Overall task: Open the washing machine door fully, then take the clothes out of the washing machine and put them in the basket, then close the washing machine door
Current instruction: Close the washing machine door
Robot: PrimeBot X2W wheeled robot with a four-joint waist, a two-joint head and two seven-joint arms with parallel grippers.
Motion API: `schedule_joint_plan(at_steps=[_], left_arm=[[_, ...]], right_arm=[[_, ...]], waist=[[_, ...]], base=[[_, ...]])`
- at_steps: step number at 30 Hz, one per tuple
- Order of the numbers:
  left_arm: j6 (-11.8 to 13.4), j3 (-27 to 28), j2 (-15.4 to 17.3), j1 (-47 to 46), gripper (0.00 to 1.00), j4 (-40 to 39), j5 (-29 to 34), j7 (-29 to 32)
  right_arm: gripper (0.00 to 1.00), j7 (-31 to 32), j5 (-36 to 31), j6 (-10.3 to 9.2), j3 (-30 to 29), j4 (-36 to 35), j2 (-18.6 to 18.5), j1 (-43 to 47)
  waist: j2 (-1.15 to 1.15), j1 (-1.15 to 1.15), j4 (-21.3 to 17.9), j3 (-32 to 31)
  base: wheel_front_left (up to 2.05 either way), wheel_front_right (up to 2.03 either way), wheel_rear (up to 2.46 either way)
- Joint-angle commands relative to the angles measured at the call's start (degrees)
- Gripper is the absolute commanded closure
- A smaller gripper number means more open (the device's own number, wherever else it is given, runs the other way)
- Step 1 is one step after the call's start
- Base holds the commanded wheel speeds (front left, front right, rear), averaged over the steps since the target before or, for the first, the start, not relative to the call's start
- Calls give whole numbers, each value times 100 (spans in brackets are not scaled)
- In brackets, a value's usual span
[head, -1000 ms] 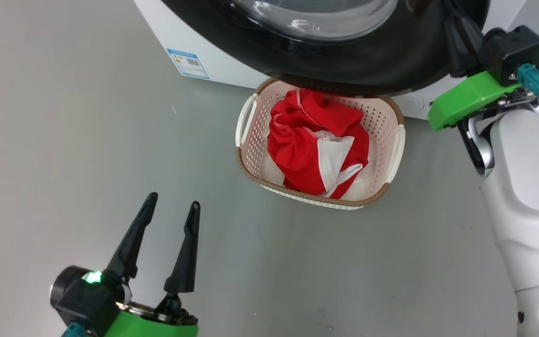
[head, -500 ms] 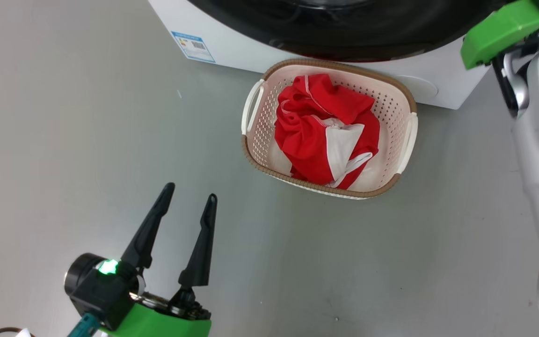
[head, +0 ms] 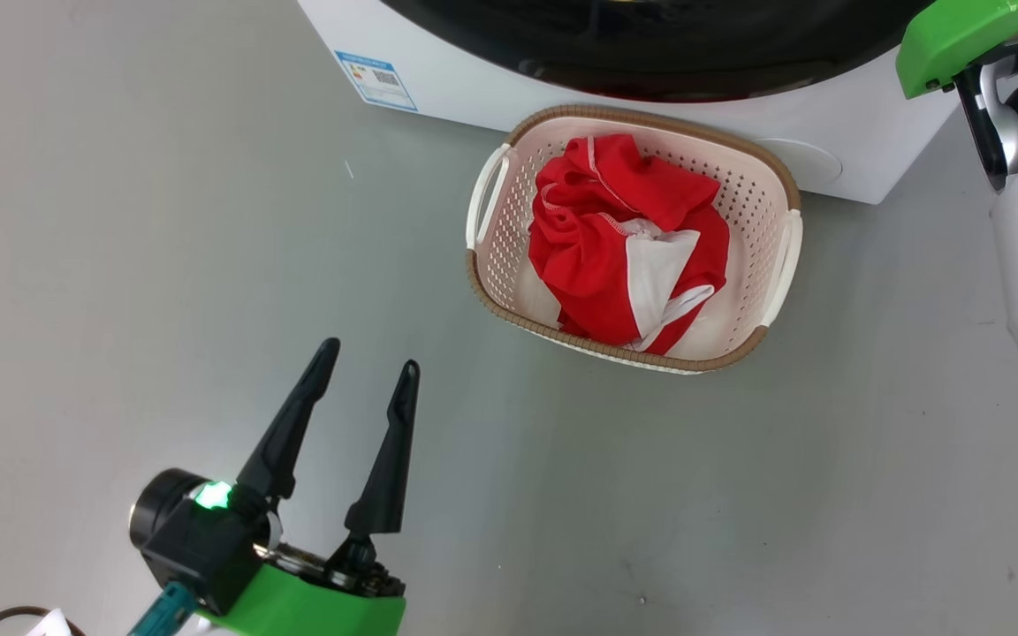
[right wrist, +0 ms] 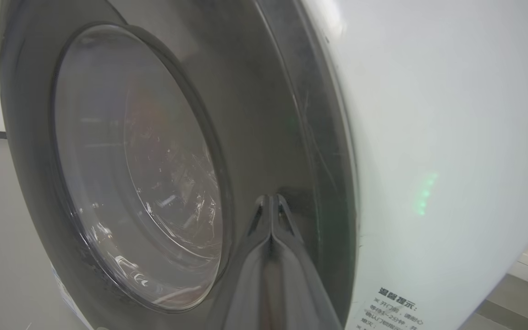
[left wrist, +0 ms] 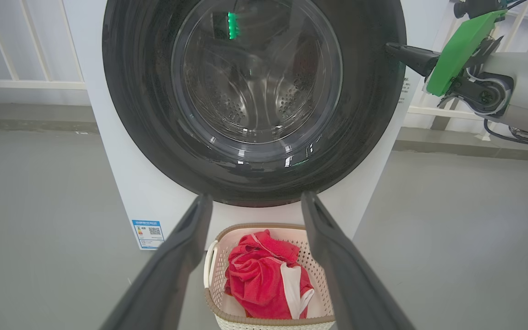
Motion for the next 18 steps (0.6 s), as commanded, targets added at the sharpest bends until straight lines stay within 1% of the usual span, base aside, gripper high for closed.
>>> schedule_joint_plan(at_steps=[1,7,14,15,16,17,18], left_arm=[[-32,151,51,-115,0,-127,-44,-45],[-32,162,51,-121,0,-117,-55,-45],[-33,221,51,-77,0,-137,-98,-45],[-33,235,51,-71,0,-149,-108,-45],[-33,245,51,-65,0,-159,-124,-45],[-24,258,51,-59,0,-171,-155,-45],[2,280,51,-52,0,-187,-207,-45]], right_arm=[[100,-10,-54,-54,-100,-124,15,-206],[100,-10,-80,-54,-128,-201,96,-107],[100,-10,128,-54,-36,-290,274,291],[95,-10,178,-54,-5,-313,306,374],[80,-10,218,-54,33,-353,334,460],[62,-10,266,-54,75,-397,363,552],[35,-10,327,-54,127,-431,390,642]], waist=[[0,0,-6,-4],[0,0,-50,-56],[0,0,-208,-219],[0,0,-247,-248],[0,0,-288,-277],[0,0,-333,-305],[0,0,-382,-329]], base=[[0,0,0],[0,0,0],[0,0,0],[0,0,0],[0,0,0],[0,0,0],[0,0,0]])
